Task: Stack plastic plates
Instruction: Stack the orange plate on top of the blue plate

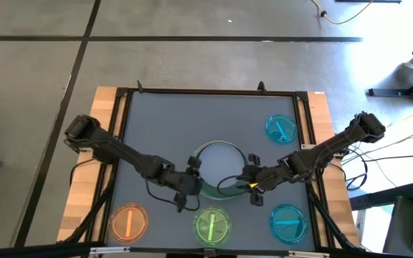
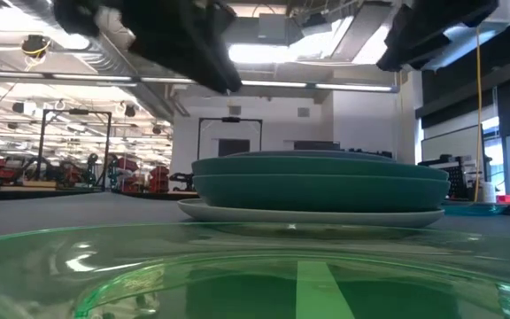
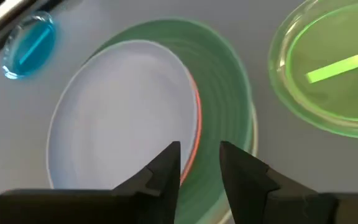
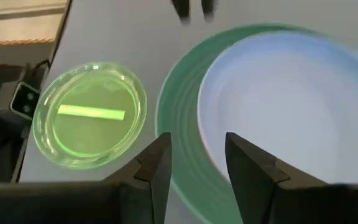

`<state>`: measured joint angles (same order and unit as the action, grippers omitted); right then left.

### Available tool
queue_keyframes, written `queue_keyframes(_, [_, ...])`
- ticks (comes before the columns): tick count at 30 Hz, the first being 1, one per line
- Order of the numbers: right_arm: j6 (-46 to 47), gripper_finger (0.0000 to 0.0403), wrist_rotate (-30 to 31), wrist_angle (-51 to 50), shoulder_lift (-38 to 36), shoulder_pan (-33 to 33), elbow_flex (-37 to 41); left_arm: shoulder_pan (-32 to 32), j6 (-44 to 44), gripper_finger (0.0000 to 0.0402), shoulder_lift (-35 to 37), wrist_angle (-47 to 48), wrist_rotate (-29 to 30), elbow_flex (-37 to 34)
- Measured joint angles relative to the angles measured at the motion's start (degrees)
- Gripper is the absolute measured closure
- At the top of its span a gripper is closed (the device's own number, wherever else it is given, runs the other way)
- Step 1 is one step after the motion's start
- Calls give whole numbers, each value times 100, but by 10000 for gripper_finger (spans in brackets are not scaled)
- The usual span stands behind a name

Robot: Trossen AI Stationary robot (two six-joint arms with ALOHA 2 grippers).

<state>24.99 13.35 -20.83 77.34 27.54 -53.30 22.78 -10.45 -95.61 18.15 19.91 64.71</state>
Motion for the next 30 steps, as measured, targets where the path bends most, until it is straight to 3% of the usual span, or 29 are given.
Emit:
queue_keyframes(10, [466,262,611,-224,0,563,0,399,941,295,1051,-1566,3,-1750])
queue_keyframes(14, [637,262,820,-218,90,780,0,626,1649,295,1241,-1587,-12,-2148])
queue_keyframes(21, [642,262,977,-128,444,847,0,1167,3285,295,1326,-413,-1132,-2007])
queue_keyframes(30, [466,262,1011,90,691,847,4,1834,5414,295,1315,1464,-2028,-1998])
